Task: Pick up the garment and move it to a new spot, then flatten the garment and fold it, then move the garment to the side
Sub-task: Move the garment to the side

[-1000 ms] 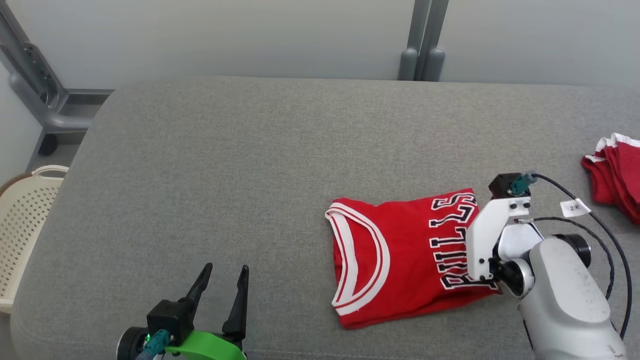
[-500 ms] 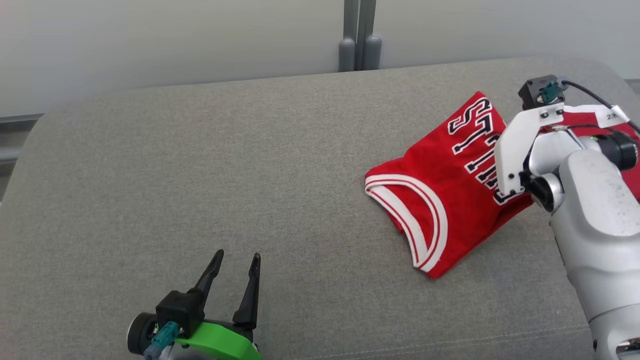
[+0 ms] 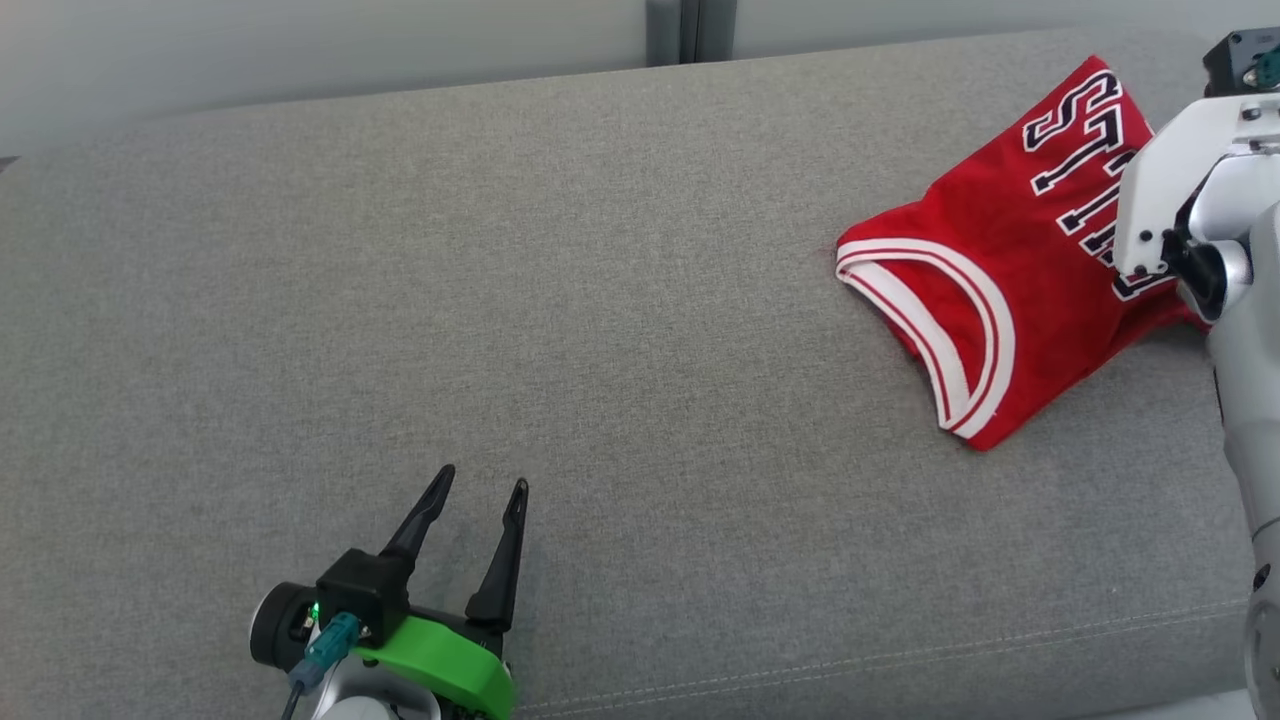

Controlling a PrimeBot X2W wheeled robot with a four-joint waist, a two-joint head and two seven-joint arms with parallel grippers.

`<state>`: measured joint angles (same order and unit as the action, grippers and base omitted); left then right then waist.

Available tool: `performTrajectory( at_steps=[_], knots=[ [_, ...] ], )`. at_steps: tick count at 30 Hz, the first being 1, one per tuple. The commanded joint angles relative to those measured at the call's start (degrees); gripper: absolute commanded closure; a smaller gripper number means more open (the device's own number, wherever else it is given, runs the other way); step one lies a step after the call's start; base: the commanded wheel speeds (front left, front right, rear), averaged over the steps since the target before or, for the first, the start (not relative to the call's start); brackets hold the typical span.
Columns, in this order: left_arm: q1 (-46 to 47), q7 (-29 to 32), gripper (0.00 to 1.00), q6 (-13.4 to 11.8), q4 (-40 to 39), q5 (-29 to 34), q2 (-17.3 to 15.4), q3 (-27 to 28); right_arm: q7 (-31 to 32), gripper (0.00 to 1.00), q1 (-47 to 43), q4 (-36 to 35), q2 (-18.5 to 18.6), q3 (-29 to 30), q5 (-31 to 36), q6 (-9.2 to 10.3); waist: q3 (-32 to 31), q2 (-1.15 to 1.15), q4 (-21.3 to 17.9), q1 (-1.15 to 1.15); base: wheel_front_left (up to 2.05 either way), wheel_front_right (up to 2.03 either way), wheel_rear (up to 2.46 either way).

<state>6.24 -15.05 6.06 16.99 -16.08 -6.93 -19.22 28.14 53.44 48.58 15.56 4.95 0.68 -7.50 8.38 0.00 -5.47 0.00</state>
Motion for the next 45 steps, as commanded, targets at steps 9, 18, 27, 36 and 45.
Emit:
performTrajectory(
  at_steps=[9,18,27,36,45],
  knots=[
    [1.8,-0.1,0.00,0.2,-0.6,0.9,-1.4,0.5,1.0,1.00,5.9,2.0,2.0,5.8,4.7,0.04,3.2,0.00,-0.2,0.00,0.00,0.00,0.00],
    [2.4,-0.1,0.00,-0.1,-0.2,1.0,-2.0,0.3,4.2,1.00,6.3,-2.9,4.3,7.9,6.5,0.04,4.0,0.00,-1.9,0.00,0.00,0.00,0.00],
    [3.3,0.4,0.00,0.1,-0.3,1.2,-2.9,-0.7,3.2,1.00,2.7,-6.2,4.7,12.9,9.4,0.04,5.6,0.00,-1.2,0.00,0.00,0.00,0.00],
    [3.4,2.0,0.00,-0.2,-2.3,1.6,-4.8,-1.2,-0.1,1.00,-0.5,-8.2,5.2,22.6,19.4,0.04,8.3,0.00,1.7,0.00,0.00,0.00,0.00],
    [3.3,2.8,0.00,-0.4,-4.3,1.9,-5.8,-1.9,-9.2,0.00,-2.4,-9.9,5.7,27.4,28.1,0.04,9.5,0.00,3.5,0.00,0.00,0.00,0.00]
  ],
)
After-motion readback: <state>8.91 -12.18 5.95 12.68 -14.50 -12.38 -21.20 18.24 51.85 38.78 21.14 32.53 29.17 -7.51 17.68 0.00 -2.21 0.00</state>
